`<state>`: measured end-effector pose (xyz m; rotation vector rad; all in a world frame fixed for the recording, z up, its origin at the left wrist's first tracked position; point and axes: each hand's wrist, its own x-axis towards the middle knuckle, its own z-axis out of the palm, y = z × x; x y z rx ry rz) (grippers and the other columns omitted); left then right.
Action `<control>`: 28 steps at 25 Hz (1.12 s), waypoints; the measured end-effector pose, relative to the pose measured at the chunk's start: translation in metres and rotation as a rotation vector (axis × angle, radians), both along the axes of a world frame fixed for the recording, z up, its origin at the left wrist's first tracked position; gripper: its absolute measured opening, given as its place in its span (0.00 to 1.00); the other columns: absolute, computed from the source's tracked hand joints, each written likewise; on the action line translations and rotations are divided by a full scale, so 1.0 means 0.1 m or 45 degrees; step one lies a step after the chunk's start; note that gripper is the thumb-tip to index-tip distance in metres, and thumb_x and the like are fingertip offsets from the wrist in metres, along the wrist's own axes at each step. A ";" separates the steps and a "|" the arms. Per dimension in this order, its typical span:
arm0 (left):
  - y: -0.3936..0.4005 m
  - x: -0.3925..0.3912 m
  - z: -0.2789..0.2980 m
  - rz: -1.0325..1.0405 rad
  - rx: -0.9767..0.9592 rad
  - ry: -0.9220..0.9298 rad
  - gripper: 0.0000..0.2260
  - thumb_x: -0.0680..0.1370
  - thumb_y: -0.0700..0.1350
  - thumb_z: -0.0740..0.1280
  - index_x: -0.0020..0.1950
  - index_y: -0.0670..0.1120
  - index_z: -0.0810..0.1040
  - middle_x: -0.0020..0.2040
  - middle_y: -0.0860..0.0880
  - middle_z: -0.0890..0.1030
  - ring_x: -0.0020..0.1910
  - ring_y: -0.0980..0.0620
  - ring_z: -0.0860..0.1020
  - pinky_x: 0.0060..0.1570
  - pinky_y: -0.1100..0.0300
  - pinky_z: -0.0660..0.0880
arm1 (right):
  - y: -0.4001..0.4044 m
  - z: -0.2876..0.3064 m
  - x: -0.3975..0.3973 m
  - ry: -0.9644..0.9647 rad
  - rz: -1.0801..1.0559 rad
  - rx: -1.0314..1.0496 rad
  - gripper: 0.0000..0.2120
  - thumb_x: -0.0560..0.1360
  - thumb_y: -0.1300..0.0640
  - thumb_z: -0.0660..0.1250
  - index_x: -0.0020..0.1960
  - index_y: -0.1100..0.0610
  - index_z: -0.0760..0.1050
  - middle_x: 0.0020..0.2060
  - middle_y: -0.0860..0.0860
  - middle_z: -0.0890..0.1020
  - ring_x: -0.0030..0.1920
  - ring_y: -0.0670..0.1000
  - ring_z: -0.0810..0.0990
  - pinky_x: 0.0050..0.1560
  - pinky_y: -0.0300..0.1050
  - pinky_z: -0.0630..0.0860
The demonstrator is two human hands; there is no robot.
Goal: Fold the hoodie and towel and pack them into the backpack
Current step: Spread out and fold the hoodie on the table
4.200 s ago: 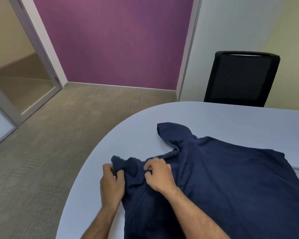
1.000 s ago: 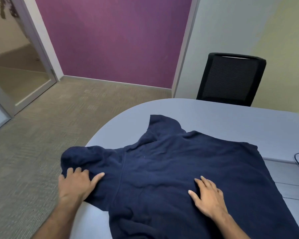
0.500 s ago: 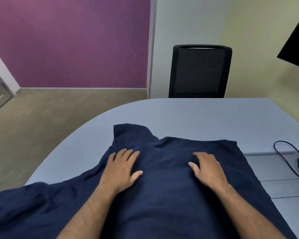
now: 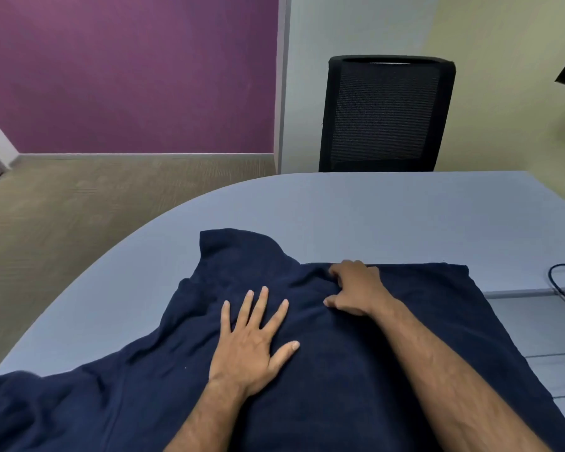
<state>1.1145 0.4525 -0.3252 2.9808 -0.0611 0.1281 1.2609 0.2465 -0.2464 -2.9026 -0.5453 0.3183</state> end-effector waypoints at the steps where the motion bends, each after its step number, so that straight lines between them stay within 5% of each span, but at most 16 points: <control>1: 0.00 0.00 0.01 0.000 -0.023 -0.013 0.32 0.79 0.73 0.46 0.80 0.62 0.58 0.82 0.51 0.54 0.81 0.47 0.53 0.75 0.39 0.43 | -0.01 -0.01 -0.05 -0.083 0.025 0.030 0.12 0.65 0.47 0.71 0.41 0.48 0.71 0.41 0.44 0.73 0.48 0.51 0.73 0.49 0.49 0.67; 3: 0.02 -0.01 0.05 0.010 -0.175 -0.064 0.31 0.79 0.72 0.47 0.77 0.60 0.67 0.80 0.52 0.61 0.80 0.49 0.56 0.76 0.42 0.46 | -0.07 -0.05 -0.20 -0.282 0.184 0.112 0.11 0.62 0.52 0.70 0.35 0.50 0.67 0.38 0.45 0.71 0.41 0.50 0.69 0.46 0.47 0.68; 6: 0.22 0.09 0.24 0.246 -0.512 -0.356 0.23 0.78 0.66 0.59 0.63 0.52 0.79 0.66 0.53 0.78 0.69 0.49 0.72 0.69 0.46 0.64 | -0.22 -0.18 -0.48 -0.452 0.463 0.207 0.12 0.63 0.50 0.71 0.33 0.54 0.68 0.37 0.45 0.73 0.37 0.49 0.69 0.39 0.45 0.68; 9: 0.54 0.43 0.55 0.597 -0.641 -0.408 0.23 0.77 0.61 0.66 0.66 0.49 0.76 0.64 0.50 0.79 0.65 0.46 0.74 0.65 0.44 0.69 | -0.27 -0.14 -0.51 -0.216 0.015 0.493 0.17 0.75 0.39 0.64 0.36 0.50 0.74 0.49 0.40 0.77 0.52 0.44 0.77 0.47 0.44 0.73; 11: 0.67 0.71 0.72 0.743 -0.726 -0.181 0.30 0.77 0.62 0.67 0.74 0.49 0.69 0.69 0.48 0.76 0.70 0.43 0.70 0.68 0.42 0.66 | -0.30 -0.08 -0.31 -0.098 -0.263 0.498 0.16 0.76 0.42 0.65 0.58 0.51 0.77 0.63 0.47 0.76 0.63 0.48 0.76 0.59 0.45 0.73; 13: 0.74 0.94 0.76 0.779 -0.903 0.095 0.39 0.74 0.65 0.68 0.79 0.50 0.58 0.72 0.49 0.73 0.72 0.42 0.68 0.72 0.41 0.63 | -0.27 -0.06 -0.14 0.167 -0.353 0.256 0.35 0.72 0.45 0.71 0.74 0.54 0.64 0.69 0.52 0.71 0.66 0.54 0.74 0.62 0.47 0.72; 14: 0.78 1.03 0.74 0.772 -0.968 0.179 0.44 0.72 0.66 0.69 0.80 0.51 0.54 0.71 0.49 0.74 0.71 0.42 0.70 0.72 0.40 0.64 | -0.23 -0.04 -0.08 0.242 -0.338 0.175 0.34 0.70 0.46 0.73 0.72 0.54 0.67 0.66 0.51 0.74 0.64 0.54 0.75 0.60 0.46 0.74; 17: 0.83 1.18 0.66 0.777 -0.944 0.247 0.49 0.67 0.65 0.73 0.80 0.51 0.52 0.70 0.47 0.75 0.69 0.42 0.73 0.70 0.41 0.67 | -0.16 -0.01 0.02 0.230 -0.319 0.125 0.10 0.67 0.50 0.75 0.44 0.51 0.78 0.43 0.46 0.82 0.47 0.51 0.80 0.43 0.43 0.75; 20: 0.80 1.27 0.69 0.785 -1.103 0.259 0.33 0.72 0.56 0.76 0.71 0.48 0.66 0.53 0.43 0.84 0.52 0.46 0.81 0.51 0.53 0.75 | -0.15 0.08 0.07 0.244 -0.293 0.122 0.09 0.65 0.52 0.77 0.37 0.52 0.78 0.36 0.46 0.82 0.40 0.48 0.79 0.38 0.42 0.74; 23: 0.74 1.33 0.75 0.759 -1.166 0.264 0.13 0.77 0.49 0.73 0.47 0.48 0.69 0.34 0.44 0.82 0.31 0.50 0.74 0.33 0.58 0.70 | -0.17 0.16 0.11 0.408 -0.243 0.084 0.08 0.65 0.55 0.77 0.38 0.57 0.79 0.34 0.48 0.83 0.39 0.49 0.80 0.39 0.44 0.77; 26: 0.76 1.44 0.90 0.757 -1.356 -0.042 0.07 0.80 0.43 0.67 0.45 0.46 0.71 0.41 0.40 0.85 0.29 0.50 0.75 0.35 0.57 0.74 | -0.25 0.39 0.35 0.208 -0.443 0.322 0.03 0.67 0.58 0.74 0.39 0.53 0.81 0.39 0.51 0.83 0.43 0.54 0.82 0.43 0.44 0.78; 28: 0.86 1.50 1.11 0.735 -1.693 -0.296 0.08 0.81 0.46 0.66 0.58 0.48 0.71 0.57 0.40 0.83 0.40 0.52 0.80 0.44 0.55 0.78 | -0.36 0.66 0.64 -0.176 -0.739 0.815 0.20 0.69 0.54 0.72 0.61 0.51 0.78 0.57 0.52 0.81 0.58 0.56 0.80 0.59 0.48 0.77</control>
